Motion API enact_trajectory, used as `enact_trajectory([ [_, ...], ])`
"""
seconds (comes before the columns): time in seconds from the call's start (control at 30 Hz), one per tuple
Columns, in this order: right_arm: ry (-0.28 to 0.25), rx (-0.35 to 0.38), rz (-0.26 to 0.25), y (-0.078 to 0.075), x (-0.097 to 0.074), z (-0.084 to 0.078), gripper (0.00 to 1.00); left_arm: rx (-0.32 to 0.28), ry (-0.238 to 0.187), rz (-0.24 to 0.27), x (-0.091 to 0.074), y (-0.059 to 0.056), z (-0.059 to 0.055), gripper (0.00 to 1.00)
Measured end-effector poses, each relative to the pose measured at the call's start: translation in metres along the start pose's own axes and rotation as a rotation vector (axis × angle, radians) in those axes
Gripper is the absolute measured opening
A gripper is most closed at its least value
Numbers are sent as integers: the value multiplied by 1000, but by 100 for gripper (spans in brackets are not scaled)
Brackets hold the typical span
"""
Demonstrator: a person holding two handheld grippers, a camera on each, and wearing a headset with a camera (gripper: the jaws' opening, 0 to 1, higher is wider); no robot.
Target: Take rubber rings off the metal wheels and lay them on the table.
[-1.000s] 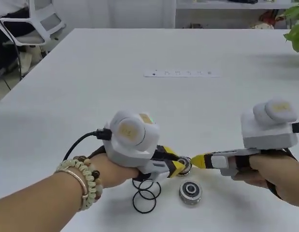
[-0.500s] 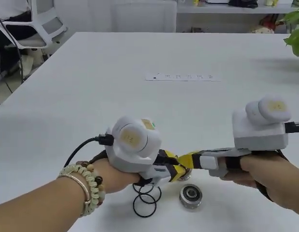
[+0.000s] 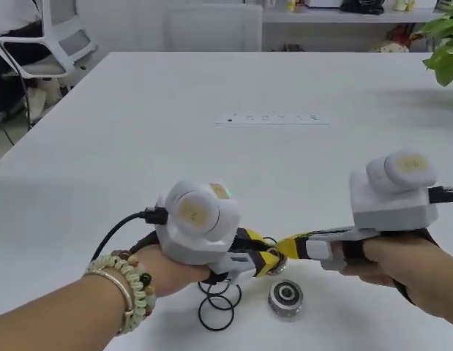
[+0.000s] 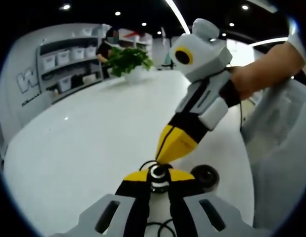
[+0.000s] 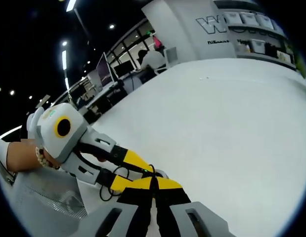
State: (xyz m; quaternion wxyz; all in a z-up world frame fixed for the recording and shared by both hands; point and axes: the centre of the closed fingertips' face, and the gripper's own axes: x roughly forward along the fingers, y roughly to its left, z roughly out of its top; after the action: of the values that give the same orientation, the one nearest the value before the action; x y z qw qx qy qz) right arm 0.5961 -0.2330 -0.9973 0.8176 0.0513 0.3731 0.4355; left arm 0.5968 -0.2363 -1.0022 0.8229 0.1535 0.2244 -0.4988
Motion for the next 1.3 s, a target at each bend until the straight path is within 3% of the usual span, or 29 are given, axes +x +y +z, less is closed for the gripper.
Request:
enact_trajectory([
  [0.33, 7, 7, -18, -9, -3, 1, 0, 7, -5, -41, -3, -6, 6, 19],
  [0.6, -18, 18, -37, -14, -11, 7, 0, 20, -64, -79, -13, -13, 30, 25],
  [0.67, -23, 21, -41, -15, -13, 8, 0, 72, -51, -109, -17, -19, 30, 29],
  [0.77, -30, 21, -42, -15, -15, 10, 0, 73, -37, -112, -23, -19, 32, 33],
  [0.83, -39, 17, -45, -15, -17, 12, 0, 51, -44, -130, -30, -22, 35, 35],
  [0.93, -60, 21, -44, -15, -20, 17, 0, 65, -50, -135, -44, -23, 40, 38],
  [1.13, -102, 39, -35, -14, -25, 27, 0, 102, -69, -78, -86, -8, 51, 44],
  [1.3, -127, 32, -19, -8, -27, 35, 0, 98, -92, -28, -123, -1, 52, 49],
])
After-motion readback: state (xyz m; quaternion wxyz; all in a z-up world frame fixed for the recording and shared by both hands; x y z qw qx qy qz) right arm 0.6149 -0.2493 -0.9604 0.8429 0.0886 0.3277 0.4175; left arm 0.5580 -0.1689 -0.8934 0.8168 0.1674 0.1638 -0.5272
